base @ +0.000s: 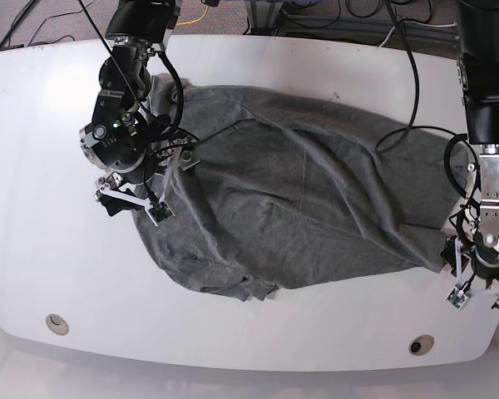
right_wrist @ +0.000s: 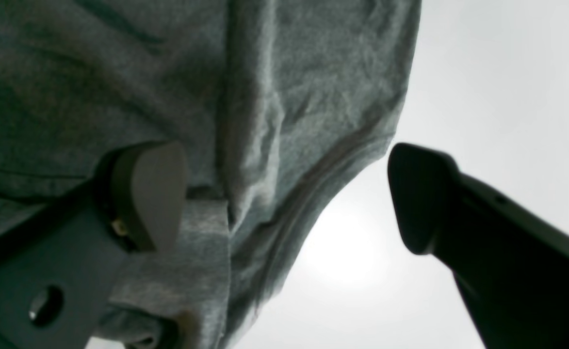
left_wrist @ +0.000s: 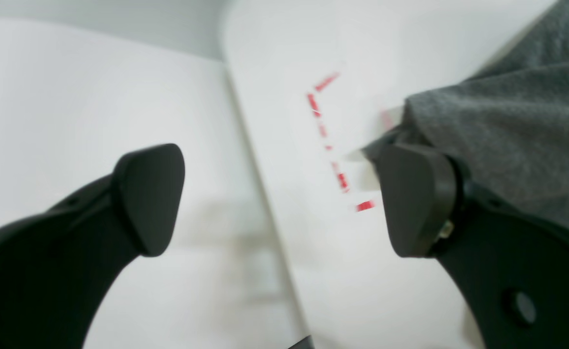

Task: Layout the t-shirt on the table in an organized manner, then fold the t-shirt properly
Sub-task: 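Release the fabric and move the left gripper to the shirt's other corner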

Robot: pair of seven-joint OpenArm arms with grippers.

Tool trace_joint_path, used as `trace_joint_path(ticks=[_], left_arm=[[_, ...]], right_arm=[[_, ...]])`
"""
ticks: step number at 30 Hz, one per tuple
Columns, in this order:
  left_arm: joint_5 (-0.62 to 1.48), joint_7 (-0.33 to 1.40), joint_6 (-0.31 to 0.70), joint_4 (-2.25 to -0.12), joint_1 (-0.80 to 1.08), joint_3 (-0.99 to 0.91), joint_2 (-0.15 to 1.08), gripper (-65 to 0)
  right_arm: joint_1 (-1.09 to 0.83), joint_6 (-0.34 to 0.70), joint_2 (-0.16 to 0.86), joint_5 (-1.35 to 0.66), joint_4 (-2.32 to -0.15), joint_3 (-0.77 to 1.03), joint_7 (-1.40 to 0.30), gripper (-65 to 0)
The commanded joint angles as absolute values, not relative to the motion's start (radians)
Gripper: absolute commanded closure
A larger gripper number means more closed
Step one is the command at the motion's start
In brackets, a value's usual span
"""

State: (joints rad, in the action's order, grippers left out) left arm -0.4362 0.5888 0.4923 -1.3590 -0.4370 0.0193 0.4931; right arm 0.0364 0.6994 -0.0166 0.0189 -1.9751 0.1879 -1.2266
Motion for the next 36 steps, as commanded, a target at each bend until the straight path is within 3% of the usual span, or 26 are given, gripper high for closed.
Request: trace_joint_path(ticks=[1, 11, 24, 28, 36], left_arm=[[-0.401, 0.611, 0.484, -1.504, -0.352, -0.016, 0.506, -61.1], [-0.303, 0.687, 0.483, -1.807, -0.035, -0.203, 0.395, -61.1], [-0.302, 0.667, 0.483, -1.748, 0.059, -0.363, 0.225, -60.7], [-0.302, 0.613, 0.479, -1.684, 0.058, -0.371, 0.199, -53.3], [-0.300, 0.545, 0.478, -1.604, 0.044, -0.371, 0.186, -25.4]], right_arm=[[0.056, 0.698, -0.015, 0.008, -1.992, 0.186, -1.208, -63.1], [0.059, 0.698, -0.013, -0.021, -1.992, 0.186, -1.208, -63.1], [0.051, 0.698, -0.007, -0.077, -1.992, 0.186, -1.210, -62.9], [0.051, 0.698, -0.010, -0.077, -1.992, 0.186, -1.210, -62.9], [0.051, 0.698, -0.008, -0.077, -1.991, 0.186, -1.210, -62.9]])
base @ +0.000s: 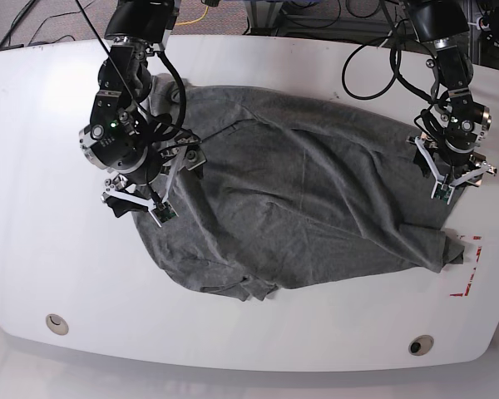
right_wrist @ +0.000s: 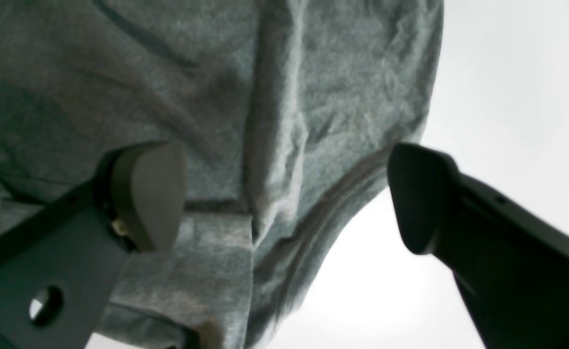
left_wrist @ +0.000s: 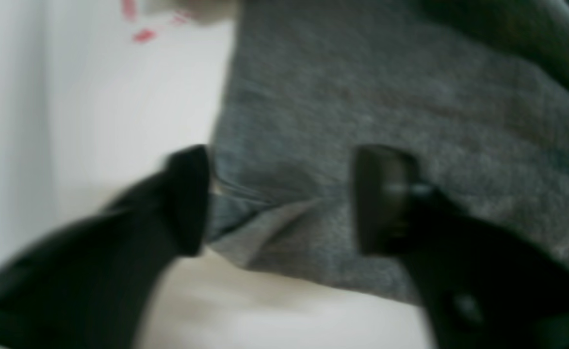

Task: Layout the t-shirt on the table in an organized manner, then fold the t-shirt properly
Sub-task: 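Release the fabric and move the left gripper to the shirt's other corner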

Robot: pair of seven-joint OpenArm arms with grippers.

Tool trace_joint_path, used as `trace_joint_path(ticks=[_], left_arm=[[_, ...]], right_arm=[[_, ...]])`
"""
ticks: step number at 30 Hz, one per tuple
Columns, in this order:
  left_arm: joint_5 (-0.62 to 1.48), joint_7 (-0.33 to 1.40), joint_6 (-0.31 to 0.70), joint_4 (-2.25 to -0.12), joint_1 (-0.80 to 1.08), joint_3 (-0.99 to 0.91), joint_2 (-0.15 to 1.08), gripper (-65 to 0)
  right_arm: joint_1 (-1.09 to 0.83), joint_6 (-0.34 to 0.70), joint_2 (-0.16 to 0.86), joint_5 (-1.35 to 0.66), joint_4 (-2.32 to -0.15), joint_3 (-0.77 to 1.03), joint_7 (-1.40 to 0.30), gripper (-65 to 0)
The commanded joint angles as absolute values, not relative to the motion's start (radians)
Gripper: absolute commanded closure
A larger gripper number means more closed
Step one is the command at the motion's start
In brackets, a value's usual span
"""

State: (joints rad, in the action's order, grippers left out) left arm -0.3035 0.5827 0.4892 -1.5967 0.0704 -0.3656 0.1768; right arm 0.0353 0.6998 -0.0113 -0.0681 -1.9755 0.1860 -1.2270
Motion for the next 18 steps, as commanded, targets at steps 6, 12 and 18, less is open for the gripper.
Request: trace_joint_path(ticks=[6, 12, 18], left_arm=[[-0.302, 0.507, 0.476, -1.575, 0.002, -0.449, 0.134, -9.0], [-0.306, 0.506, 0.476, -1.478, -0.041, -0.486, 0.122, 0.0], [-0.303, 0.503, 0.476, -1.391, -0.042, -0.487, 0.122, 0.0]], right_arm=[[0.051, 0.698, -0.008, -0.077, -1.991, 0.186, -1.210, -62.9], [0.051, 0.698, -0.008, -0.077, -1.991, 0.186, -1.210, -62.9], [0.041, 0.698, -0.008, -0.077, -1.992, 0.189, -1.210, -62.9]])
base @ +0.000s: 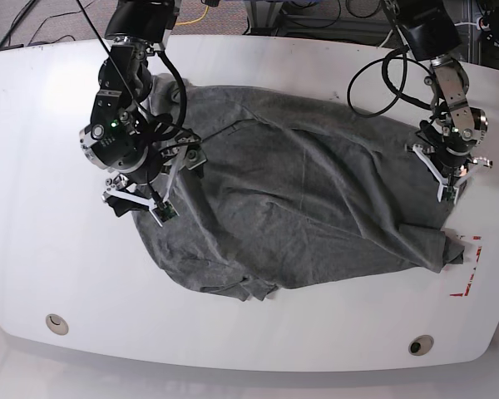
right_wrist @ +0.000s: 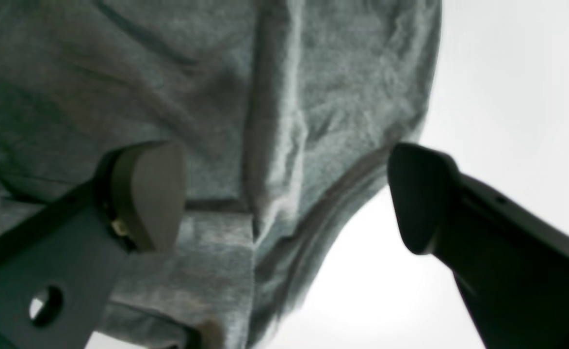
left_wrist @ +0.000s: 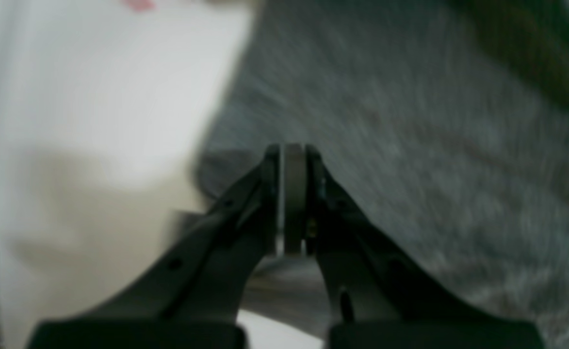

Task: Layout the t-shirt on the table in an organized manner, then fold the t-shirt properly
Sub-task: 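Release the fabric and move the left gripper to the shirt's other corner, then grasp the shirt corner with the left gripper and pull it outward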

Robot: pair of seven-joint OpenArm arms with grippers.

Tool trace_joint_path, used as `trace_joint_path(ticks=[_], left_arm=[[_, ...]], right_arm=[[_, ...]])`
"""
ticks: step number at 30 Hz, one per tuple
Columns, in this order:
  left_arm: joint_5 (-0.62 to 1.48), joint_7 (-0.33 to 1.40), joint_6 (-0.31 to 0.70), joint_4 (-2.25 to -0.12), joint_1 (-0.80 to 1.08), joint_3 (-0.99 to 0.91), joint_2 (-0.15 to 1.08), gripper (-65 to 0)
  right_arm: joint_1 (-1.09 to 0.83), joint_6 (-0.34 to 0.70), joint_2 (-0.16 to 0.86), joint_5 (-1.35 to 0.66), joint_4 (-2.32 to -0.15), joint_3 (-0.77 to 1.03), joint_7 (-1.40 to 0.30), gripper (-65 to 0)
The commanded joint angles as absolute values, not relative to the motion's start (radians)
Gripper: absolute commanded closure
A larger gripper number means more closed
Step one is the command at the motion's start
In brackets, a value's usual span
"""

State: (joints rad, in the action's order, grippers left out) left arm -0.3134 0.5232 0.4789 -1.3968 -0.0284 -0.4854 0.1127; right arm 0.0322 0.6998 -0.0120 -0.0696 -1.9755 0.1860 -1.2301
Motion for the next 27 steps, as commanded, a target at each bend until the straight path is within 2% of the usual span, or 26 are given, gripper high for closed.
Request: trace_joint_path(ticks=[1, 8, 27], left_arm=[[-0.303, 0.503, 0.476, -1.380, -0.042, -0.489, 0.122, 0.0], [-0.306, 0.507, 0.478, -1.386, 0.015, -0.490, 0.124, 0.0], [-0.302, 0.588, 0.483, -1.701, 0.389, -0.492, 0.119, 0.0]], right_arm=[[0.038, 0.698, -0.008, -0.077, -1.994, 0.188, -1.210, -62.9], [0.038, 0.698, -0.008, -0.079, -1.994, 0.188, -1.210, -62.9], [0.039, 0.698, -0.008, -0.079, -1.995, 0.191, -1.210, -62.9]])
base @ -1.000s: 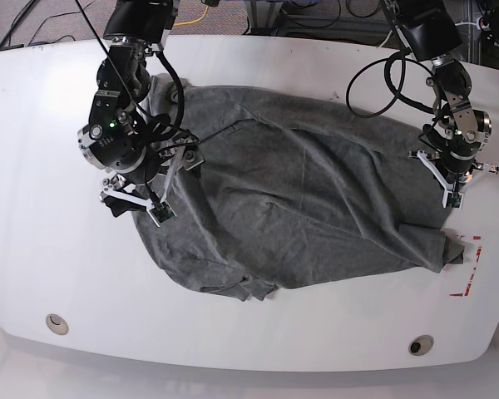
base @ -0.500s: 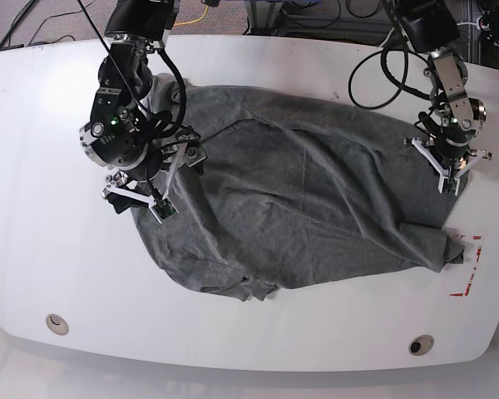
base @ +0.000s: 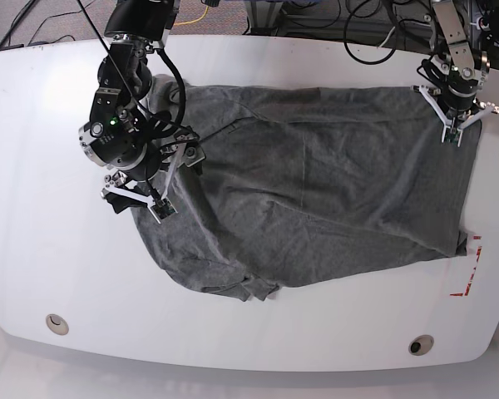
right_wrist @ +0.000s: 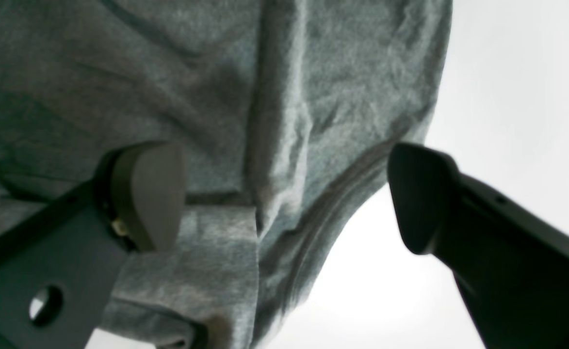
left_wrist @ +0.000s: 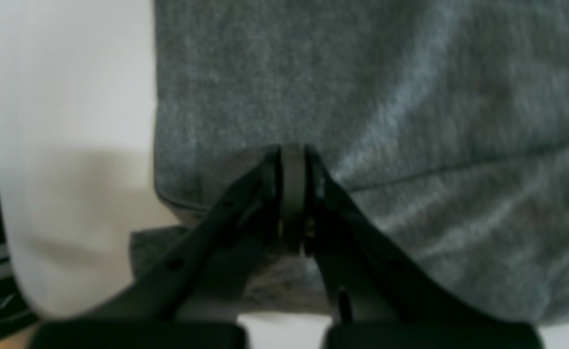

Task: Layout the t-shirt on the table in an organized manner, then fold the t-shirt properly
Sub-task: 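Grasp the shirt corner with the left gripper and pull it outward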

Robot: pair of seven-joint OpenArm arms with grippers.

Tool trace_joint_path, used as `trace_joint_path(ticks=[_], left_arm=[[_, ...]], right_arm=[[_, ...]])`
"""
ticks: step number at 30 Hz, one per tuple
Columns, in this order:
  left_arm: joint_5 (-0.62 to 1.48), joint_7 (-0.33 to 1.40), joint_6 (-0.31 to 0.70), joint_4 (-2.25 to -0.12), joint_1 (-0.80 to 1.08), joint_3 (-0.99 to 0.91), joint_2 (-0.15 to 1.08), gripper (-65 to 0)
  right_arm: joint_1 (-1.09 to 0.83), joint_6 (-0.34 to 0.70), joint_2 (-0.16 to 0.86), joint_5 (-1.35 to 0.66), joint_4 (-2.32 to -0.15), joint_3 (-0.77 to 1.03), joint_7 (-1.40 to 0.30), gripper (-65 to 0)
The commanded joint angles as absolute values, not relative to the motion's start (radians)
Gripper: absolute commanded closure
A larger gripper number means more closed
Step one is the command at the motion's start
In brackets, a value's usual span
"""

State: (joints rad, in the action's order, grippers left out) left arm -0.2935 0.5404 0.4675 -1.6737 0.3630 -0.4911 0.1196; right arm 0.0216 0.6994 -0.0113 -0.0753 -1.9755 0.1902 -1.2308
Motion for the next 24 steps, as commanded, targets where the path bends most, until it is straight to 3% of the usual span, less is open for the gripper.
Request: trace_joint_path(ticks=[1, 13, 24], left_arm=[[-0.302, 0.588, 0.483, -1.712, 0.397, -0.492, 0.117, 0.0], [-0.303, 0.693, 0.489, -1.847, 0.426, -0.533, 0.108, -0.1], [-0.303, 0.708, 0.601, -1.831, 0.424, -0.619, 0.110, -0.1]], right_arm=[[0.039, 0.698, -0.008, -0.079, -1.995, 0.191, -1.210, -62.9], [0.045, 0.698, -0.008, -0.079, -1.995, 0.186, -1.210, -62.9], [0.045, 0.698, 0.005, -0.079, -1.995, 0.188, -1.210, -62.9]])
